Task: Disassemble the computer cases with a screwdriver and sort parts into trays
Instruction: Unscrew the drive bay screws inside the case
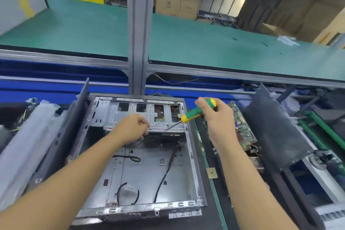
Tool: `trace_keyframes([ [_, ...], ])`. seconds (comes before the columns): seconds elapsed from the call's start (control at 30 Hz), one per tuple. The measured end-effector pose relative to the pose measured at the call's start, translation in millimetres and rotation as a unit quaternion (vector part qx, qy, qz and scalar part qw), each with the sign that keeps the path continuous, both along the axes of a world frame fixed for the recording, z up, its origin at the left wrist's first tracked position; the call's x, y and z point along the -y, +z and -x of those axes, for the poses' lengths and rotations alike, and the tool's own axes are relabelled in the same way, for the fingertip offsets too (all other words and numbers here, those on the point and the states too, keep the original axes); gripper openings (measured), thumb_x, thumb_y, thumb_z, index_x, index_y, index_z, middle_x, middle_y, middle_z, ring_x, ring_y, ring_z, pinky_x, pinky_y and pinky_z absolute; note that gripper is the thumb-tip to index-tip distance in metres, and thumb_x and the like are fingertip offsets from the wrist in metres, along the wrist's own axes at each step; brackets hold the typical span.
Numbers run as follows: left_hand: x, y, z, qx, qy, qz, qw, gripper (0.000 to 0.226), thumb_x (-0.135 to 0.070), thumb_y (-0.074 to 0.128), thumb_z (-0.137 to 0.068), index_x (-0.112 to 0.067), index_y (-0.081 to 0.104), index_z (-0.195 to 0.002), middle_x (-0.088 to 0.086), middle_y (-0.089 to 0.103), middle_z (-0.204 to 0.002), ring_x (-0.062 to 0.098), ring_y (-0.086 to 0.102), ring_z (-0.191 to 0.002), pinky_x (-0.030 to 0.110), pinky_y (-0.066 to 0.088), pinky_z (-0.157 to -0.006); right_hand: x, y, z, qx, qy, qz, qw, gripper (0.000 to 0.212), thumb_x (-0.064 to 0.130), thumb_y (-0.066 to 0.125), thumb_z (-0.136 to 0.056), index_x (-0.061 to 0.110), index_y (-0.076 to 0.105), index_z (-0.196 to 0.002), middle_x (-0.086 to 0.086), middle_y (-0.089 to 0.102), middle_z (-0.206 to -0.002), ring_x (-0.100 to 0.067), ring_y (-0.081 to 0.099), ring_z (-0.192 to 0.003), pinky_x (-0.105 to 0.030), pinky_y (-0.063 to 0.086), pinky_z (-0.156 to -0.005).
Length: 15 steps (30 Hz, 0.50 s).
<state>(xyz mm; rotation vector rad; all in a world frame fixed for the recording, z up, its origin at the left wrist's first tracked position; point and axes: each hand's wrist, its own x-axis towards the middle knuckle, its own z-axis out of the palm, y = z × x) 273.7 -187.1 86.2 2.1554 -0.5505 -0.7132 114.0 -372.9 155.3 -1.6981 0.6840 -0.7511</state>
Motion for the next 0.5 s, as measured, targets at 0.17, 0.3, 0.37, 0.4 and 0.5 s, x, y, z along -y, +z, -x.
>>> trace_keyframes([
  [0.17,11.5,-21.8,19.5,0.073,-0.032,-0.005,0.997,0.016,-0.017,0.053,-0.093,-0.027,0.065,-0.095,-0.007,0.069,-0.089,0.004,0.061,-0.071,0.015,0.042,-0.051,0.2,0.3,-12.2,-0.027,-0.022,0.127,0.991,0.010,0.036,0.066,-0.095,0.028,0.066,-0.089,0.023,0.060,-0.064,0.002,0.049,-0.055,-0.011,0.038,-0.054],
  [0.3,32.5,-18.9,17.1,0.085,0.003,0.027,0.996,0.013,-0.019,0.055,-0.094,-0.023,0.066,-0.098,-0.008,0.066,-0.086,0.008,0.063,-0.076,0.022,0.047,-0.061,6.7,3.0,-23.8,-0.045,-0.009,0.143,0.989,0.012,0.037,0.062,-0.098,0.031,0.058,-0.089,0.017,0.068,-0.067,0.001,0.061,-0.055,-0.012,0.045,-0.051],
  [0.37,41.9,-17.1,12.8,0.131,0.011,0.027,0.991,0.011,-0.021,0.056,-0.094,-0.024,0.066,-0.100,-0.013,0.064,-0.085,0.002,0.060,-0.075,0.021,0.045,-0.060,12.0,4.3,-30.5,-0.049,-0.008,0.135,0.990,0.012,0.038,0.061,-0.098,0.030,0.056,-0.092,0.005,0.071,-0.078,-0.005,0.068,-0.060,-0.013,0.048,-0.053],
  [0.4,45.7,-17.3,10.5,0.158,0.000,0.023,0.987,0.012,-0.023,0.058,-0.094,-0.025,0.066,-0.103,-0.014,0.064,-0.089,0.001,0.059,-0.078,0.020,0.045,-0.063,14.8,4.8,-33.4,-0.054,-0.006,0.139,0.989,0.012,0.039,0.060,-0.098,0.029,0.055,-0.093,0.002,0.071,-0.082,-0.006,0.069,-0.061,-0.013,0.048,-0.054],
  [0.5,55.8,-24.0,1.7,0.248,-0.060,-0.002,0.967,0.022,-0.028,0.062,-0.093,-0.026,0.065,-0.114,-0.011,0.063,-0.110,0.011,0.055,-0.103,0.028,0.047,-0.087,24.8,5.0,-39.8,-0.067,-0.003,0.156,0.985,0.018,0.039,0.058,-0.099,0.021,0.054,-0.097,-0.004,0.069,-0.085,-0.003,0.067,-0.059,-0.012,0.046,-0.053],
])
